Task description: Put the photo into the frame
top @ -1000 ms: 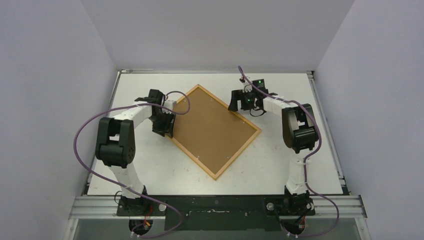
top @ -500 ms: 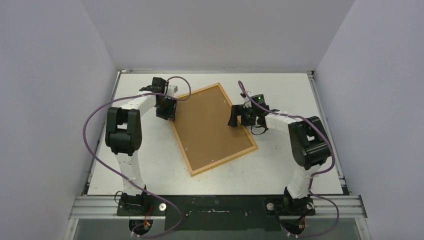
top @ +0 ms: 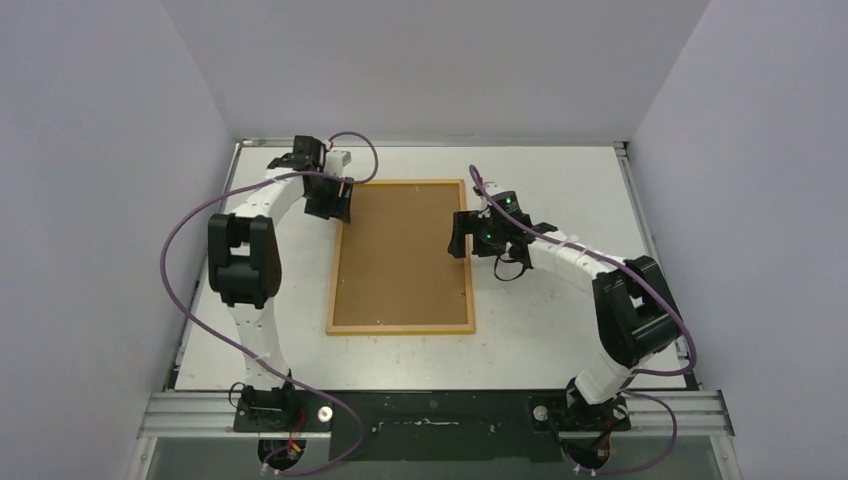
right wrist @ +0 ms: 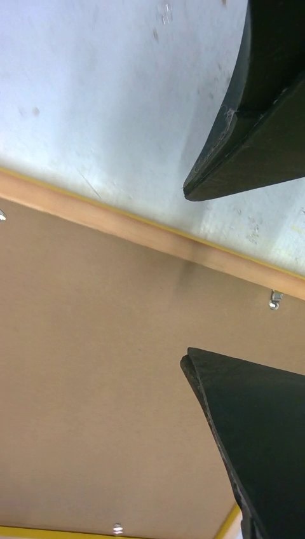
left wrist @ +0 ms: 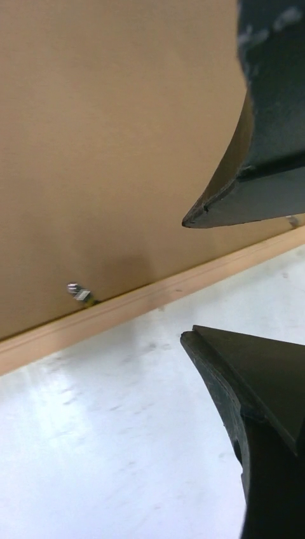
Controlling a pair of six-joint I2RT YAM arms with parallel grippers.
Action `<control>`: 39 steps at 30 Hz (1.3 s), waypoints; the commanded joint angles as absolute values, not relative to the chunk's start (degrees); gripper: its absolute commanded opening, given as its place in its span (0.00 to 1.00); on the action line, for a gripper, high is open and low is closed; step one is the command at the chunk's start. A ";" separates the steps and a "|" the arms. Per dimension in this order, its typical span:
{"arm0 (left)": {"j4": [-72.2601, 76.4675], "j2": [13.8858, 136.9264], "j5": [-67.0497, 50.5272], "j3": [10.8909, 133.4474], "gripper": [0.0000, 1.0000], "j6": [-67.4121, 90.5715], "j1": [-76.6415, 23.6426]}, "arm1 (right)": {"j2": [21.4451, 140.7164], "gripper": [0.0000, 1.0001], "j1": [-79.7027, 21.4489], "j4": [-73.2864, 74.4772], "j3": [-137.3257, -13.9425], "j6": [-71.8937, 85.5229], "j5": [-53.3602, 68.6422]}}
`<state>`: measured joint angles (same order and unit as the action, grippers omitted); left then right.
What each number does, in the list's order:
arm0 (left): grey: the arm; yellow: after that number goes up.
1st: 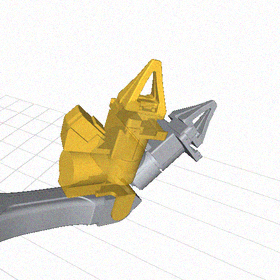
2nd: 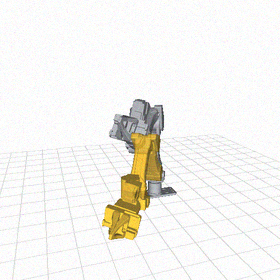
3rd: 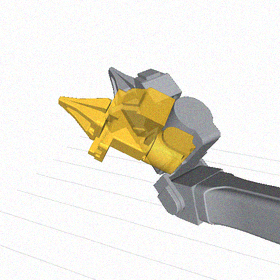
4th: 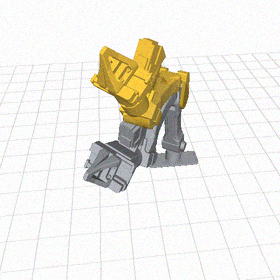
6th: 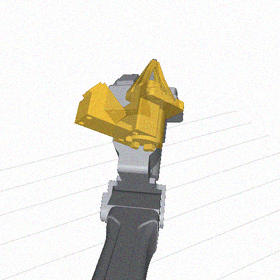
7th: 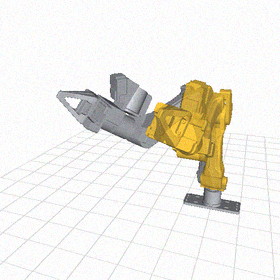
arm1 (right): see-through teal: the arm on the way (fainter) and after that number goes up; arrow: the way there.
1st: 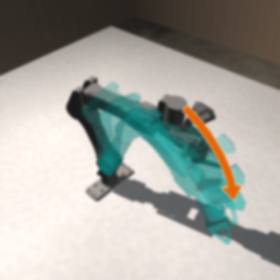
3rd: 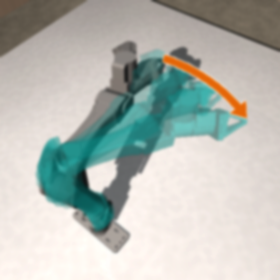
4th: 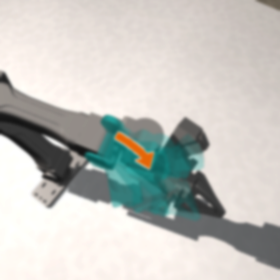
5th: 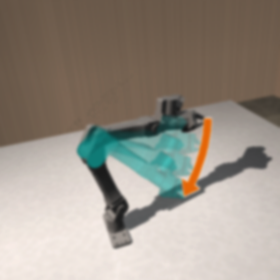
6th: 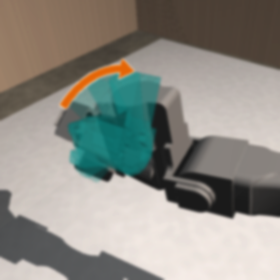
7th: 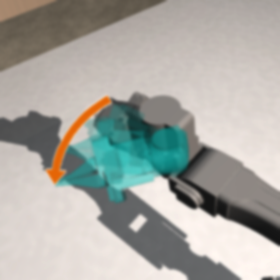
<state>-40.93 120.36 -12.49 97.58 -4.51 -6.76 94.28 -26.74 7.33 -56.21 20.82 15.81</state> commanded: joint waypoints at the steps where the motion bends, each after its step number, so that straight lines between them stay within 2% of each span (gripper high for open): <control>1: -41.85 111.34 -13.68 91.37 0.57 -8.68 -5.53 | 92.85 0.90 -26.55 10.12 -61.15 20.43 8.82; 4: -41.97 111.04 -12.78 89.21 0.57 -9.52 -5.55 | 91.67 0.90 -26.50 10.76 -62.46 20.03 5.96; 6: -42.33 111.85 -12.97 88.49 0.56 -9.57 -5.54 | 90.64 0.90 -23.91 7.66 -61.51 24.67 8.84; 9: -41.44 113.16 -14.10 87.24 0.55 -9.09 -5.62 | 92.04 0.90 -13.63 -6.88 -55.21 35.60 33.43; 10: -41.16 113.60 -14.20 87.05 0.54 -8.68 -5.67 | 92.17 0.90 -11.30 -14.14 -53.29 40.29 36.55; 11: -40.83 114.01 -14.24 86.94 0.54 -8.50 -5.70 | 91.51 0.90 -10.41 -15.63 -51.65 41.02 35.77; 15: -39.92 115.73 -14.57 86.83 0.53 -7.84 -5.71 | 92.58 0.90 -19.18 14.24 -65.69 24.97 2.87; 17: -39.50 116.41 -14.93 87.09 0.53 -7.67 -5.72 | 91.45 0.90 -21.19 16.59 -66.84 25.76 -6.06; 19: -39.43 117.13 -15.50 87.50 0.52 -7.31 -5.80 | 88.87 0.90 -17.12 11.94 -62.52 30.96 -2.30; 22: -39.65 118.11 -16.28 87.97 0.51 -6.78 -5.87 | 86.75 0.90 -6.62 -3.42 -52.51 41.85 16.72; 26: -39.32 119.10 -16.78 88.07 0.47 -6.34 -6.10 | 90.18 0.90 -18.49 14.07 -63.67 28.92 -2.53; 28: -39.25 119.80 -16.80 88.39 0.41 -6.16 -6.36 | 91.61 0.90 -21.23 14.75 -65.01 27.67 -4.94; 34: -40.19 120.76 -15.88 90.92 0.08 -5.71 -6.91 | 98.40 0.90 -24.00 12.41 -64.53 28.24 -2.65; 37: -41.07 119.61 -14.43 93.54 0.01 -6.01 -7.11 | 101.01 0.90 -24.21 10.59 -64.51 28.88 -0.47; 39: -41.94 118.55 -13.16 95.82 0.00 -6.61 -7.52 | 101.78 0.90 -24.10 9.18 -64.15 29.41 0.83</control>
<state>-41.56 119.92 -14.33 90.00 -4.73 -6.61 100.77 -24.62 12.08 -63.66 29.17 -0.25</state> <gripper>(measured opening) 0.163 0.898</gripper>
